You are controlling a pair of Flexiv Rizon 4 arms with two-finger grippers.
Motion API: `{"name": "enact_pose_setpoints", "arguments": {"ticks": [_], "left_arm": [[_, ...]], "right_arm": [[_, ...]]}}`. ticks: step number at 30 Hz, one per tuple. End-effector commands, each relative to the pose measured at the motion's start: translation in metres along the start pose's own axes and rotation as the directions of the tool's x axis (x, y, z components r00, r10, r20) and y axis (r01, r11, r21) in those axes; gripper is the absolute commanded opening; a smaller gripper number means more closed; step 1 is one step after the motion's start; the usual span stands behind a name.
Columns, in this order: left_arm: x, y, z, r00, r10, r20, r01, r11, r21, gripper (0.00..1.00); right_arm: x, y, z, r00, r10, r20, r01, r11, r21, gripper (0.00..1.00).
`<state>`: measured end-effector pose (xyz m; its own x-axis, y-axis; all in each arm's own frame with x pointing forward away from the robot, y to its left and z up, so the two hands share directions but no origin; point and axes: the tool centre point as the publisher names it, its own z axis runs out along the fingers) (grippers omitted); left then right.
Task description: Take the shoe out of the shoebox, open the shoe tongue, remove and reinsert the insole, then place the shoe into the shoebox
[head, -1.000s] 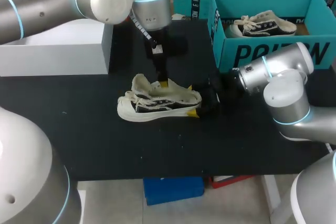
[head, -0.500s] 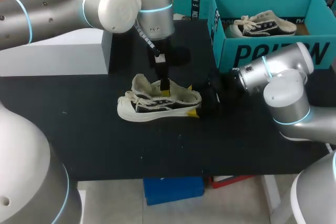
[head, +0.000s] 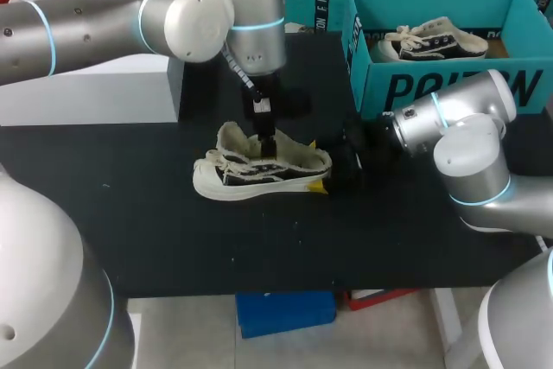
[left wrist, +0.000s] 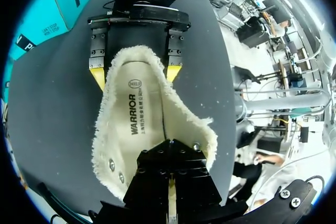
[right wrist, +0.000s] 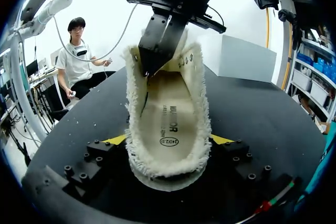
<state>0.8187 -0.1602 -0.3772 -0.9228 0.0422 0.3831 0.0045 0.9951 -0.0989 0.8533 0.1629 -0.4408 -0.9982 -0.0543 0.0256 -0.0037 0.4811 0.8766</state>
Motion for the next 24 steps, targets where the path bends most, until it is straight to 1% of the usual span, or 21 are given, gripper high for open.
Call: {"name": "enact_pose_setpoints", "arguments": {"ticks": [1, 13, 24], "left_arm": [[0.001, 0.001, 0.008, 1.000, -0.002, -0.002, 0.002, 1.000, 0.001, 0.00], [0.000, -0.001, 0.027, 1.000, -0.011, -0.023, 0.011, 1.000, -0.008, 0.00], [-0.002, 0.000, 0.037, 0.999, -0.031, -0.018, 0.031, 0.999, -0.008, 0.00]], "right_arm": [[-0.001, -0.003, 0.003, 1.000, 0.002, 0.000, -0.002, 1.000, 0.001, 0.00], [-0.001, -0.003, 0.003, 1.000, 0.002, 0.000, -0.002, 1.000, 0.001, 0.00], [-0.001, -0.003, 0.003, 1.000, 0.002, 0.000, -0.002, 1.000, 0.001, 0.00]]}}
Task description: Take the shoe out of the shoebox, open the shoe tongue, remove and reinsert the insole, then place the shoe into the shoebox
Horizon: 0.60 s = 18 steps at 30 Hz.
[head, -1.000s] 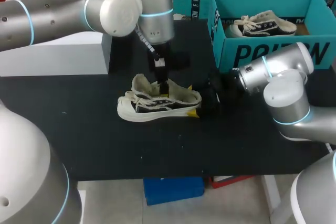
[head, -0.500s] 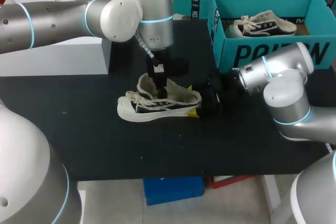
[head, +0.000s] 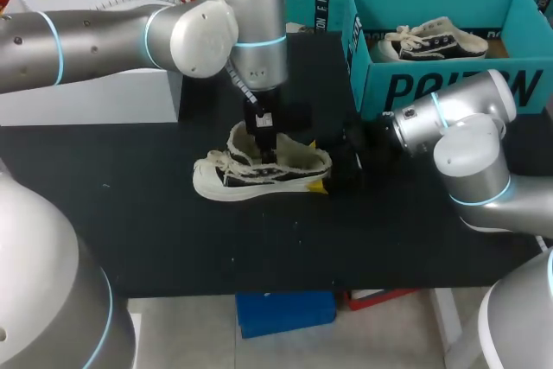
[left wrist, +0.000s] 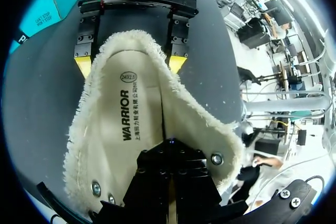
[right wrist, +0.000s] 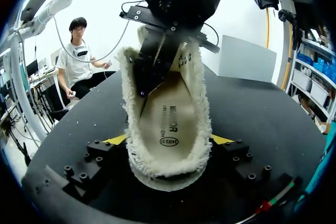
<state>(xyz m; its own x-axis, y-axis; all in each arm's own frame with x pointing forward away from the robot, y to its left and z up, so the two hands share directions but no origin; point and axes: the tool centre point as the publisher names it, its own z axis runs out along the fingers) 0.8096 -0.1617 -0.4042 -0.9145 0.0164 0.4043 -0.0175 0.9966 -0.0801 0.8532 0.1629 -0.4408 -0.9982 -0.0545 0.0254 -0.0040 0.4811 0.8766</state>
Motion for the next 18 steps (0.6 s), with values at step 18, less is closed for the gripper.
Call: {"name": "enact_pose_setpoints", "arguments": {"ticks": [18], "left_arm": [[-0.008, -0.002, 0.029, 0.999, -0.043, 0.018, 0.043, 0.999, -0.017, 0.00]], "right_arm": [[-0.001, -0.003, 0.003, 1.000, 0.002, 0.000, -0.002, 1.000, 0.001, 0.00]]}}
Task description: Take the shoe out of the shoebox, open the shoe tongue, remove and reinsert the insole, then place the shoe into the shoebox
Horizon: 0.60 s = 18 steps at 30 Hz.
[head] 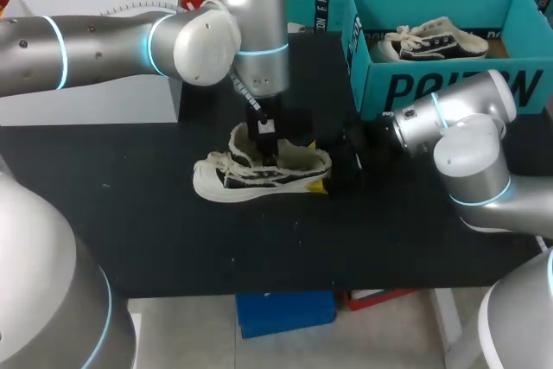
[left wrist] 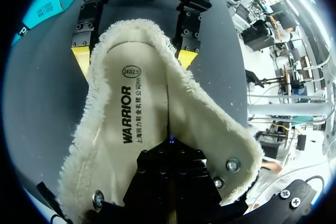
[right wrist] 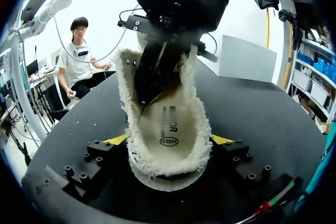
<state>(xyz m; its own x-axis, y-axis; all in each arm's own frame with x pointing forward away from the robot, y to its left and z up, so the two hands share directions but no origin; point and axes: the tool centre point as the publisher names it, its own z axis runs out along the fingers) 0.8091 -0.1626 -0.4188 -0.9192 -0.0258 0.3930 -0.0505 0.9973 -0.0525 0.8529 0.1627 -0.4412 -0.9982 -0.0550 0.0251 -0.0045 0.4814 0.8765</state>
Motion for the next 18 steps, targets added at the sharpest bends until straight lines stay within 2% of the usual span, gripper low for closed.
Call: {"name": "enact_pose_setpoints", "arguments": {"ticks": [1, 11, 12, 13, 14, 18], "left_arm": [[-0.0026, -0.0023, 0.0165, 1.000, -0.004, 0.003, 0.004, 1.000, -0.008, 0.00], [-0.0067, -0.0012, 0.0180, 1.000, 0.001, 0.010, -0.001, 1.000, -0.003, 0.00], [-0.0069, -0.0011, 0.0177, 1.000, 0.003, 0.013, -0.003, 1.000, -0.001, 0.05], [-0.0071, -0.0009, 0.0173, 1.000, 0.004, 0.015, -0.004, 1.000, -0.001, 0.25], [-0.0073, -0.0006, 0.0170, 1.000, 0.005, 0.020, -0.005, 1.000, -0.001, 0.35], [-0.0077, 0.0006, 0.0153, 0.999, 0.007, 0.036, -0.007, 1.000, -0.006, 0.39]], "right_arm": [[-0.0013, -0.0029, 0.0030, 1.000, 0.003, 0.000, -0.003, 1.000, 0.001, 0.00], [-0.0013, -0.0029, 0.0030, 1.000, 0.003, 0.000, -0.003, 1.000, 0.001, 0.00], [-0.0013, -0.0029, 0.0030, 1.000, 0.003, 0.000, -0.003, 1.000, 0.001, 0.00], [-0.0013, -0.0029, 0.0030, 1.000, 0.003, 0.000, -0.003, 1.000, 0.001, 0.00], [-0.0013, -0.0029, 0.0030, 1.000, 0.003, 0.000, -0.003, 1.000, 0.001, 0.00], [-0.0013, -0.0029, 0.0030, 1.000, 0.003, 0.000, -0.003, 1.000, 0.001, 0.00]]}}
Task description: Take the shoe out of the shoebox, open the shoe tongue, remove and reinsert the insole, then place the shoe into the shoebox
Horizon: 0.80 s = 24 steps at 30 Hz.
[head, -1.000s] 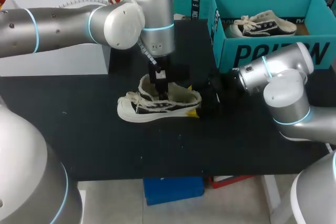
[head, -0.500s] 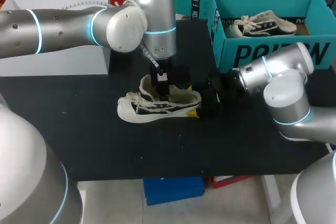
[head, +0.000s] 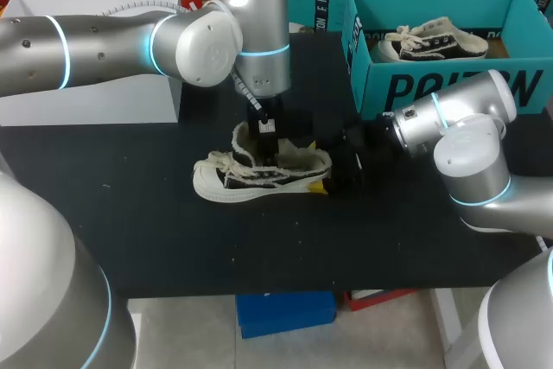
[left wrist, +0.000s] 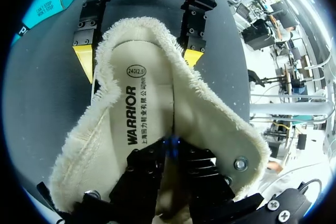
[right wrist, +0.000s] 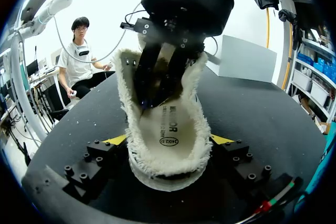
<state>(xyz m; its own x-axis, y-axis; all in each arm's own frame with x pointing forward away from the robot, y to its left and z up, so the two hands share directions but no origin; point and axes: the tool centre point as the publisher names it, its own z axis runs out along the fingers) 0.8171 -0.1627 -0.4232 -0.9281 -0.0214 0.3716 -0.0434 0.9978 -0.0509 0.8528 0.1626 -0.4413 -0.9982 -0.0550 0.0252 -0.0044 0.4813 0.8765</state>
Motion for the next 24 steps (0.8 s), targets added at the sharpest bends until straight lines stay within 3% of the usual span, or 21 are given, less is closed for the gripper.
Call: {"name": "enact_pose_setpoints", "arguments": {"ticks": [1, 5, 14, 24], "left_arm": [[0.002, 0.001, 0.014, 1.000, 0.000, 0.017, 0.000, 1.000, -0.003, 0.40], [0.000, 0.003, 0.013, 0.999, -0.011, 0.049, 0.013, 1.000, -0.024, 0.40], [-0.008, 0.006, 0.021, 0.981, -0.028, 0.192, 0.067, 0.977, -0.203, 0.40], [-0.018, 0.022, 0.020, 0.943, -0.001, 0.332, 0.097, 0.957, -0.272, 0.40]], "right_arm": [[-0.001, -0.003, 0.003, 1.000, 0.002, 0.000, -0.002, 1.000, 0.001, 0.00], [-0.001, -0.003, 0.003, 1.000, 0.002, 0.000, -0.002, 1.000, 0.001, 0.00], [-0.001, -0.003, 0.003, 1.000, 0.002, 0.000, -0.002, 1.000, 0.001, 0.00], [-0.001, -0.003, 0.003, 1.000, 0.002, 0.000, -0.002, 1.000, 0.001, 0.00]]}}
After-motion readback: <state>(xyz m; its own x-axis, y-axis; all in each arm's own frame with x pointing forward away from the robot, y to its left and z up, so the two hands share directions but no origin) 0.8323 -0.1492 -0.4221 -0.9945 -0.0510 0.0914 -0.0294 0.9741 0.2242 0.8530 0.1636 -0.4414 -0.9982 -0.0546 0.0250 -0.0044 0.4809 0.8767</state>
